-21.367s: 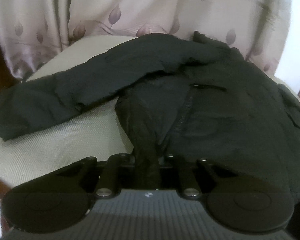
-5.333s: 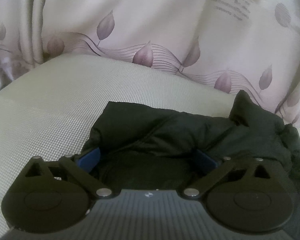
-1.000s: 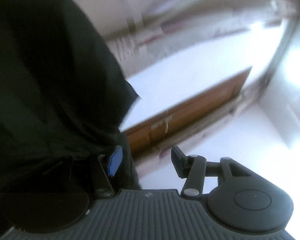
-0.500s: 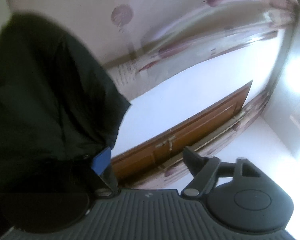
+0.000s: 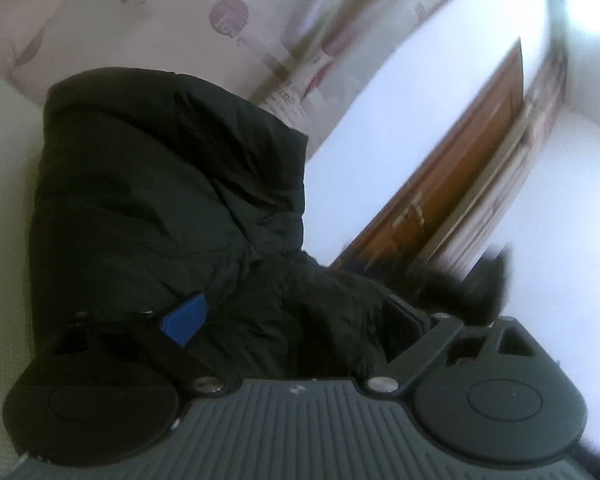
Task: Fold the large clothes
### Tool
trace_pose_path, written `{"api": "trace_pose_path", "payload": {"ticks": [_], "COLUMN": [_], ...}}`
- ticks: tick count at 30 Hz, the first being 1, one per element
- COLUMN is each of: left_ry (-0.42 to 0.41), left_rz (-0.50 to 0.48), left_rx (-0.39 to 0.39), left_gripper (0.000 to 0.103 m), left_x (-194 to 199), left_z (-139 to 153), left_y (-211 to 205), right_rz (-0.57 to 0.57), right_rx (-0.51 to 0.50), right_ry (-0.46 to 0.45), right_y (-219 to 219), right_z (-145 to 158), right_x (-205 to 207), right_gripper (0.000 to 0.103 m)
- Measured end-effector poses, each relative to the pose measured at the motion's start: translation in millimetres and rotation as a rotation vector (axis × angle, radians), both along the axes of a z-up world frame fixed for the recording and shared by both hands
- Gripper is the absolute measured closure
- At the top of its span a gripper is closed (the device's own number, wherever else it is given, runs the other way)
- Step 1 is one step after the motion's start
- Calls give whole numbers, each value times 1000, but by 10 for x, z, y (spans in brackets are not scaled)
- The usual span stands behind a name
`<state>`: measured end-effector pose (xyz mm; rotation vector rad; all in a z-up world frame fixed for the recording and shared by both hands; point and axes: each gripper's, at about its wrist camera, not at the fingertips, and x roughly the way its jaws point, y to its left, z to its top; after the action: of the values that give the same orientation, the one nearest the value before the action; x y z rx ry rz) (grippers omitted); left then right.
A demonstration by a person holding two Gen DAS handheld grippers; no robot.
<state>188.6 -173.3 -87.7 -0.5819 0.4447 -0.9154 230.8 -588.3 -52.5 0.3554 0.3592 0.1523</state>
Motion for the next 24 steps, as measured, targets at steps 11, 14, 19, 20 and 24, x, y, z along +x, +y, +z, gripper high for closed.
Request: {"api": "trace_pose_path", "payload": {"ticks": [11, 14, 19, 20, 24], "left_ry": [-50, -32, -47, -35, -3], "left_rz": [36, 65, 105, 118, 110], "left_rx": [39, -2, -4, 4, 47], "left_gripper": [8, 1, 0, 0, 0], "left_x": [-50, -98, -213, -220, -219], "left_z": [29, 56, 162, 170, 114], "left_y": [-12, 62, 76, 48, -66], "right_rz": [355, 379, 193, 162, 82], "right_rx": [-556, -711, -595, -566, -257], "right_ry": [166, 28, -51, -34, -24], "right_y": [1787, 1934, 1230, 1096, 363], "right_z": [331, 446, 566, 499, 140], "right_x": [970, 690, 380, 378, 302], "right_gripper": [88, 94, 95, 95, 96]}}
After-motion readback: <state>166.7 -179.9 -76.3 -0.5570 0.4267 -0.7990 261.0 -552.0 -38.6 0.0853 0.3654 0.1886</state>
